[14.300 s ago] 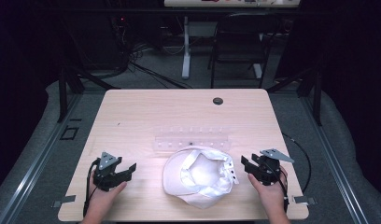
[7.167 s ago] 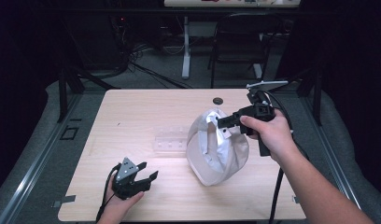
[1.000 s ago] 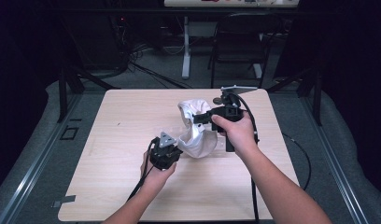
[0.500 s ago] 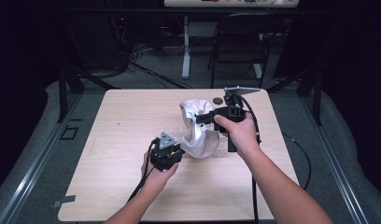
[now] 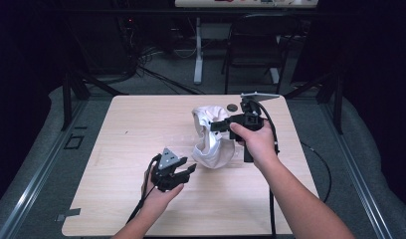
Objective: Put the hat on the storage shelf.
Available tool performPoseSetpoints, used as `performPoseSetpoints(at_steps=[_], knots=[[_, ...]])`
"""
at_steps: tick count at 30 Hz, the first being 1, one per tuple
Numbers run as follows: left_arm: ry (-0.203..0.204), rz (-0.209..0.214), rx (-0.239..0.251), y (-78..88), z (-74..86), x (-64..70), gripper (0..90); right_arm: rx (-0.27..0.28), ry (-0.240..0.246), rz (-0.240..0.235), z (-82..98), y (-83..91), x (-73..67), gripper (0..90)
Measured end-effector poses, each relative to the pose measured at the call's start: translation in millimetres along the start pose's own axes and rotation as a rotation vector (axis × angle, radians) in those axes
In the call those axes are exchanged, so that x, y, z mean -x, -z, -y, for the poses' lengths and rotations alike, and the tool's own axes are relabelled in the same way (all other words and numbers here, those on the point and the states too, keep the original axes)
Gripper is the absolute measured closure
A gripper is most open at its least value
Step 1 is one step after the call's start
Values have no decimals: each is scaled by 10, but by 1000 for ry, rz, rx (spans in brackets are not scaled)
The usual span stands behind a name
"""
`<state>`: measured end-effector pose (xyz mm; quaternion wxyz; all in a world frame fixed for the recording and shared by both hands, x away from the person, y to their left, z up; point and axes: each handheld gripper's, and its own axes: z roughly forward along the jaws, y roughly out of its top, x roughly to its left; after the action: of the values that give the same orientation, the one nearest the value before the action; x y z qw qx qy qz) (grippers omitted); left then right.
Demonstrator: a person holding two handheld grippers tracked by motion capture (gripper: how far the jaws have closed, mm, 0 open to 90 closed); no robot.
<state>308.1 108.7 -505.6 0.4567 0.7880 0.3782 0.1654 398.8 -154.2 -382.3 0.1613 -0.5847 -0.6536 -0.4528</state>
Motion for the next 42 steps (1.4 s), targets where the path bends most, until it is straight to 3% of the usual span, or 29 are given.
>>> performPoseSetpoints(at_steps=[3, 8, 11, 16, 19, 28, 35, 42], knots=[[25, -3, -16, 100, 113, -62, 558, 2, -2, 1, -4, 16, 1, 788], [18, -17, -41, 213, 236, -135, 552, 6, 4, 11, -1, 33, 1, 774], [36, -54, -29, 364, 315, -270, 542, 8, 7, 20, 7, 50, -2, 758], [69, -66, -32, 413, 408, -417, 538, 25, 8, 25, 7, 84, -1, 709], [93, -77, -26, 410, 442, -505, 534, 59, 35, 31, 31, 146, -27, 662], [81, -80, -30, 394, 452, -517, 515, 91, 85, 18, 173, 308, 9, 580], [91, -85, -26, 386, 476, -540, 498, 123, 169, 21, 413, 438, 180, 516], [94, -92, -30, 363, 488, -538, 496, 150, 234, 38, 630, 461, 250, 501]])
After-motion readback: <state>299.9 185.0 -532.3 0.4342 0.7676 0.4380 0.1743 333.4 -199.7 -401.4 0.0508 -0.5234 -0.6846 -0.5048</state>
